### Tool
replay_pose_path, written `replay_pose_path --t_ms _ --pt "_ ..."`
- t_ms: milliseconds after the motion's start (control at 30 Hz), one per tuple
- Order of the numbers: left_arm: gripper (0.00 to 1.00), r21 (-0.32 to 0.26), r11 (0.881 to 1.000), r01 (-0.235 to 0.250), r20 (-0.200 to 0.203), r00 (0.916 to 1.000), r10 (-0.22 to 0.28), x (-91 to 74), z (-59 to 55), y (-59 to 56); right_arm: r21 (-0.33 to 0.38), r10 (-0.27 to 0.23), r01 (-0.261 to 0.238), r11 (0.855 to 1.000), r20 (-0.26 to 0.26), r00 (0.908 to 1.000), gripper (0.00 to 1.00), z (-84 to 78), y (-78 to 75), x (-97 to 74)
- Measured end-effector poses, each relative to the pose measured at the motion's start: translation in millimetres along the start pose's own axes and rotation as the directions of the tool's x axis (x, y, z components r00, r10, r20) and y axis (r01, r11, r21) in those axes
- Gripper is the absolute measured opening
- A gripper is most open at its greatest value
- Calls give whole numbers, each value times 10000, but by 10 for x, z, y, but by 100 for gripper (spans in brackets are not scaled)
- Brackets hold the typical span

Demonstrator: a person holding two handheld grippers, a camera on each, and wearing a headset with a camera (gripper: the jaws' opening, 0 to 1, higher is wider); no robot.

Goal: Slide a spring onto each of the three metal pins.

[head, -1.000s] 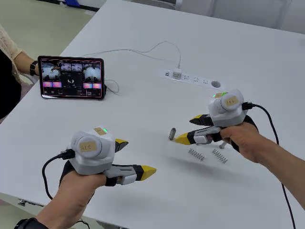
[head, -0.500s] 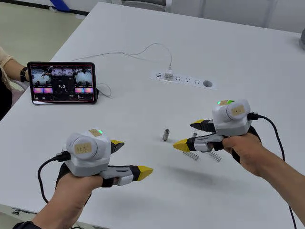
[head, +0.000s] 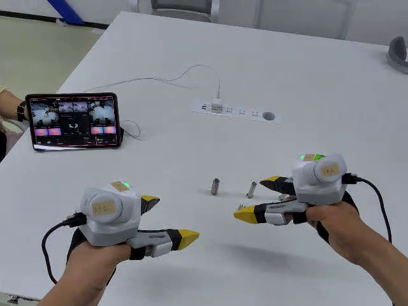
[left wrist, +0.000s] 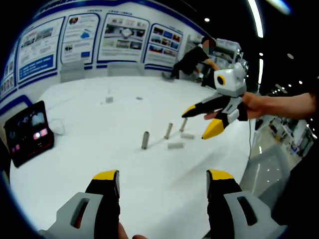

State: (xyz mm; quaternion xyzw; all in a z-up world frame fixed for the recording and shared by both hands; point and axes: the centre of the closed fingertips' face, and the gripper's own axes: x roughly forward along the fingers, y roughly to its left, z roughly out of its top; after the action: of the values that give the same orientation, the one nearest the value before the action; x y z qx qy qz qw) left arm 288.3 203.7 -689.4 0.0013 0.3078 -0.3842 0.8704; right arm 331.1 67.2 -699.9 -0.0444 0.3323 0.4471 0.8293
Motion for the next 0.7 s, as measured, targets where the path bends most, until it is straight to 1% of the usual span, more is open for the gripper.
replay_pose_path --t_ms 233,333,533,700 --pt "73 54 10000 56 -8 10000 -56 27 37 -17 296 -82 78 9995 151 9999 76 -111 26 -111" --pt "73 83 9999 77 -38 10000 -77 44 34 -6 397 -169 163 9991 152 9997 77 -168 9 -165" --pt "73 47 9999 90 -35 10000 -90 58 45 4 843 -422 378 9957 510 9978 79 -224 -20 -286" --pt "74 74 9999 147 -54 9999 -146 85 60 8 1109 -601 527 9924 650 9961 80 -273 -35 -348"
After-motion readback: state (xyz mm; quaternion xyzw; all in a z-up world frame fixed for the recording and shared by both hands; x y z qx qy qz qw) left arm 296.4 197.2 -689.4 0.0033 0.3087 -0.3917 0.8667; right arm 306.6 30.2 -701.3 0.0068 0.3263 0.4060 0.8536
